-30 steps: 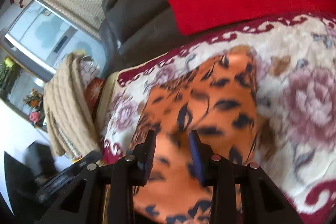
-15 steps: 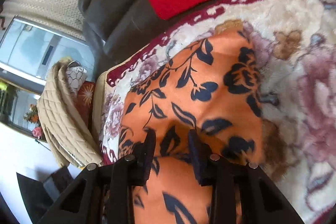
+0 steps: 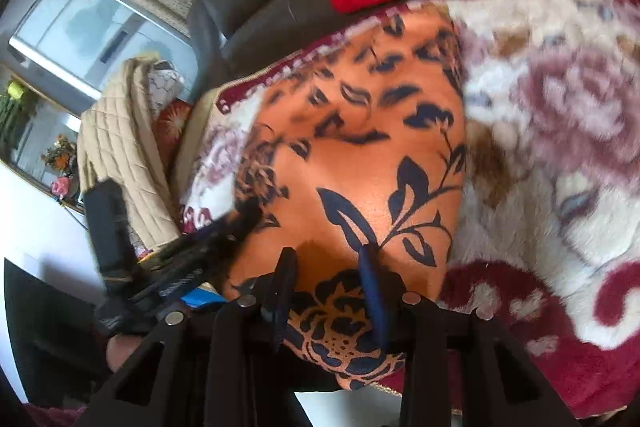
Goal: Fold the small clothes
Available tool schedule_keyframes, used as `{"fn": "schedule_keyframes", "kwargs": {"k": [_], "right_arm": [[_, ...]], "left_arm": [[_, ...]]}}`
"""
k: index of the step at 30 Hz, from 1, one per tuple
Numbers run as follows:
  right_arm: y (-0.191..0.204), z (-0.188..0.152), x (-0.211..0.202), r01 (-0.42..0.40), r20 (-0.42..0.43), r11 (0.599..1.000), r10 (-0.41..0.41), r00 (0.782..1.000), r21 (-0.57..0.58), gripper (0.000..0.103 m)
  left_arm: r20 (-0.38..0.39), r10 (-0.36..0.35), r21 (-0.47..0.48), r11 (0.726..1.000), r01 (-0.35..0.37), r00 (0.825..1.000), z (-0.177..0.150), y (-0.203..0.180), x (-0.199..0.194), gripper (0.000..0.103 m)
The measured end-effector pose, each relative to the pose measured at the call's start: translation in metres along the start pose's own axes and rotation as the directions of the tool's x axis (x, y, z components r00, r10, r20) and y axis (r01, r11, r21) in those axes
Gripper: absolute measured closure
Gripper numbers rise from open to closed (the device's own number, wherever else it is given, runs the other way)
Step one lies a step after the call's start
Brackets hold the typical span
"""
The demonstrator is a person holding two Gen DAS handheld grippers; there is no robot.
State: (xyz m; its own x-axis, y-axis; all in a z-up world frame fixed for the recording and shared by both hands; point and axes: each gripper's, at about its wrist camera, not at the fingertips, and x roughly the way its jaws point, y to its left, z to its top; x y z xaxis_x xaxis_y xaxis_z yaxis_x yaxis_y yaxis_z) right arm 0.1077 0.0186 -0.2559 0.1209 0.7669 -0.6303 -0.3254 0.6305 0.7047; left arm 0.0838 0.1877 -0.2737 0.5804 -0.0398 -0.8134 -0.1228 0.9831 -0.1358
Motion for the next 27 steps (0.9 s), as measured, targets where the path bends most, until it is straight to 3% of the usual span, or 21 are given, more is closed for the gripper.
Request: {"fn": "schedule_keyframes", "kwargs": {"k": [11,19,22,27], "right_arm": [[0.008,0.015,-0.011,-0.008,-0.092,1.000,0.007,0.996,-0.012,0.067],[0.013,-0.004,0.009,0.055,-0.038,0.990,-0.060,0.997,-0.129,0.066],[0.008,-0.008,0.010,0.032,-0.002,0.990,-0.033,0.999,-0.139,0.066],[0.008,0.005,-0.003,-0.013,-0.032,0.996,0.010,0.999,-0.094,0.067]], "left_arm": [[0.002,0.003,0.001,1.000,-0.003,1.000,0.000,-0.001,-0.001,0.044],[0.007,0.016,0.022,1.000,-0.016,1.000,-0.001,-0.002,0.001,0.043],[0.005,0.016,0.019,1.000,-0.016,1.000,-0.001,-0.002,0.002,0.043],[-0.023,-0.003,-0.008,1.000,0.002,1.000,0.004,0.000,-0.005,0.043]]}}
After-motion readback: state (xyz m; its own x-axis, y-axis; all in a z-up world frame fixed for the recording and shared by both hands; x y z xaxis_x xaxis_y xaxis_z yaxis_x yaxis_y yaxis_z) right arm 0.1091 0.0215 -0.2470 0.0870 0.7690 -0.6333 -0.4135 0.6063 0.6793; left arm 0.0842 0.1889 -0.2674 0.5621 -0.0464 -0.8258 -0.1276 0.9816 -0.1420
